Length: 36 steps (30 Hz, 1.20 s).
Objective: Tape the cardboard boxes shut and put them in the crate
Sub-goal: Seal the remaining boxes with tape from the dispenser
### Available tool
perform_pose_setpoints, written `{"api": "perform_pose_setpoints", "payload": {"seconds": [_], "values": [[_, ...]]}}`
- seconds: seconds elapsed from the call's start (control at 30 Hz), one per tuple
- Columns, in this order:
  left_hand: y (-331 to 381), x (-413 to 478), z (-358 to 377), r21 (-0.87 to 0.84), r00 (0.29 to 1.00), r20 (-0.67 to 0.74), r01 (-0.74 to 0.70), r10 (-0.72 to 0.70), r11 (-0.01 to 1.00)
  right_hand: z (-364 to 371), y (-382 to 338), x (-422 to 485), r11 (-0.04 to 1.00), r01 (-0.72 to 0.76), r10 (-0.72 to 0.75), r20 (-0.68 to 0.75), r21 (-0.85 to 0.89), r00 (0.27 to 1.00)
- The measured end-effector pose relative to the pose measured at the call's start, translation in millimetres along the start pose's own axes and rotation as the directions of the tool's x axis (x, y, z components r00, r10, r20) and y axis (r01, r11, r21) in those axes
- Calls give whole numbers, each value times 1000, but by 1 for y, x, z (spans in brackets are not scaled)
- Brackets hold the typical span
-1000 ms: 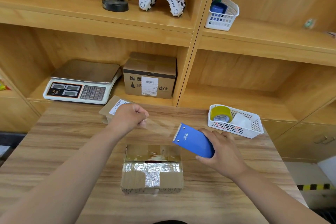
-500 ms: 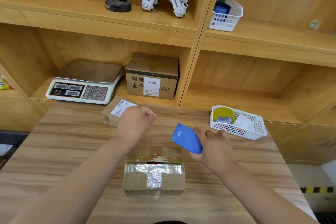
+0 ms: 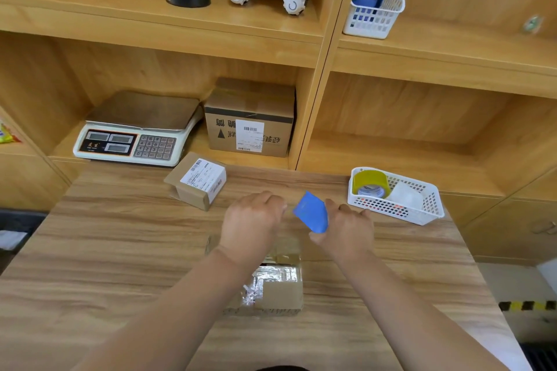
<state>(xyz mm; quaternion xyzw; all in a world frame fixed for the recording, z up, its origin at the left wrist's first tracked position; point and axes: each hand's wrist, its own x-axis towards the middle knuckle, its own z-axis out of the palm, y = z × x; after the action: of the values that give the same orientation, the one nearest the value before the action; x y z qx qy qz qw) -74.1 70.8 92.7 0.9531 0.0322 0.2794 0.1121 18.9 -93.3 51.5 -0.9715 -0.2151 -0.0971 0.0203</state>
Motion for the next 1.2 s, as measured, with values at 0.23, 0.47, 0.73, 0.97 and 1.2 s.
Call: {"api": "perform_pose_setpoints", "payload": {"seconds": [0.23,0.47,0.73,0.97,1.2], "values": [[2,-2,9,-265,959,75,282,-272,922,44,34,-13,998,-4,8,54,-70,999],[9,-9,5,-278,883,194,468,-428,839,94,72,-38,1000,-19,22,179,-21,984],[10,-11,5,-286,879,178,477,-442,831,93,79,-46,1000,13,-12,266,-3,964],[11,-10,6,-280,876,217,479,-432,832,36,29,-5,407,-337,27,358,849,934],[7,-11,5,-309,865,222,500,-450,809,15,8,8,72,-483,-161,488,873,858]]}}
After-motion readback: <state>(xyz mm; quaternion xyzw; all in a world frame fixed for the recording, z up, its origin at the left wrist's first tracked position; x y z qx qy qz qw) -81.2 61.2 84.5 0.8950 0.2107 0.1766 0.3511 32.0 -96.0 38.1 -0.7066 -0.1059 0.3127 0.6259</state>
